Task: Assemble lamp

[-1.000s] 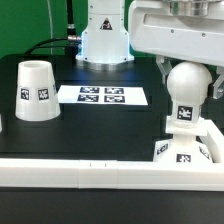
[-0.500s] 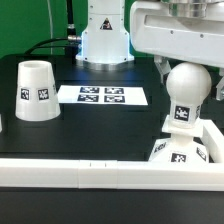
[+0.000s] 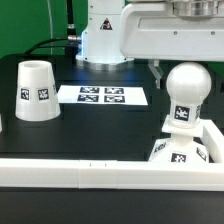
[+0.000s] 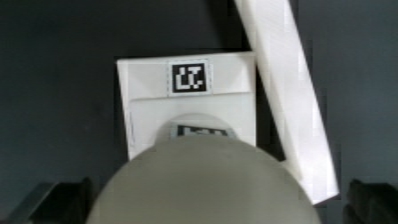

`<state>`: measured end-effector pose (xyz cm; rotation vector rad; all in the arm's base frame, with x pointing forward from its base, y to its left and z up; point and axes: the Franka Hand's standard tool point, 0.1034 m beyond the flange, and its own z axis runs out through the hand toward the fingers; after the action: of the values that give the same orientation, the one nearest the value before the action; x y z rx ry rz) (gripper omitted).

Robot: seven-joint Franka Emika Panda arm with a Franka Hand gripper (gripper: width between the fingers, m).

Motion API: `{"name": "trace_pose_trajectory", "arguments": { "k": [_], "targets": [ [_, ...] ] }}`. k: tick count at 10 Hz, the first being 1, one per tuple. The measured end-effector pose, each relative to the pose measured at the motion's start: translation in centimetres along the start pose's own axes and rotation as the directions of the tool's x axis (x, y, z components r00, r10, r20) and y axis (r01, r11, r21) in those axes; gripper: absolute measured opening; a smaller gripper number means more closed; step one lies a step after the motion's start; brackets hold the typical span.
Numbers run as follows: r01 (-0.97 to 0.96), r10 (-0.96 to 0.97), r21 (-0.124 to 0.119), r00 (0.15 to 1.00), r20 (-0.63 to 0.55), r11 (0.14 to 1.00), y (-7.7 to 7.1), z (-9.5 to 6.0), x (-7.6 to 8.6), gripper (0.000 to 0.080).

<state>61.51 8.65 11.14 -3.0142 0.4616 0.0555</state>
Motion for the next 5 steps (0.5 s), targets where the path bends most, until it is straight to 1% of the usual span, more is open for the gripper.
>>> {"name": "trace_pose_trajectory", "arguments": {
  "k": [1, 2, 3, 4, 5],
  "targets": [
    [0.065, -0.065, 0.001, 0.998, -0.001, 0.998, 0.1, -0.1, 0.1, 0.0698],
    [0.073, -0.073, 0.003, 0.997, -0.004, 0.997, 0.2, -0.4, -0.1, 0.0698],
    [0.071, -0.071, 0.006, 0.997, -0.005, 0.997, 0.4, -0.7, -0.8, 0.0698],
    [0.084, -0.084, 0.003, 0.996, -0.005, 0.996, 1.0, -0.9, -1.7, 0.0698],
    [0.117, -0.117, 0.000, 0.993, -0.006, 0.993, 2.0, -0.9, -2.5, 0.0698]
  ]
}}
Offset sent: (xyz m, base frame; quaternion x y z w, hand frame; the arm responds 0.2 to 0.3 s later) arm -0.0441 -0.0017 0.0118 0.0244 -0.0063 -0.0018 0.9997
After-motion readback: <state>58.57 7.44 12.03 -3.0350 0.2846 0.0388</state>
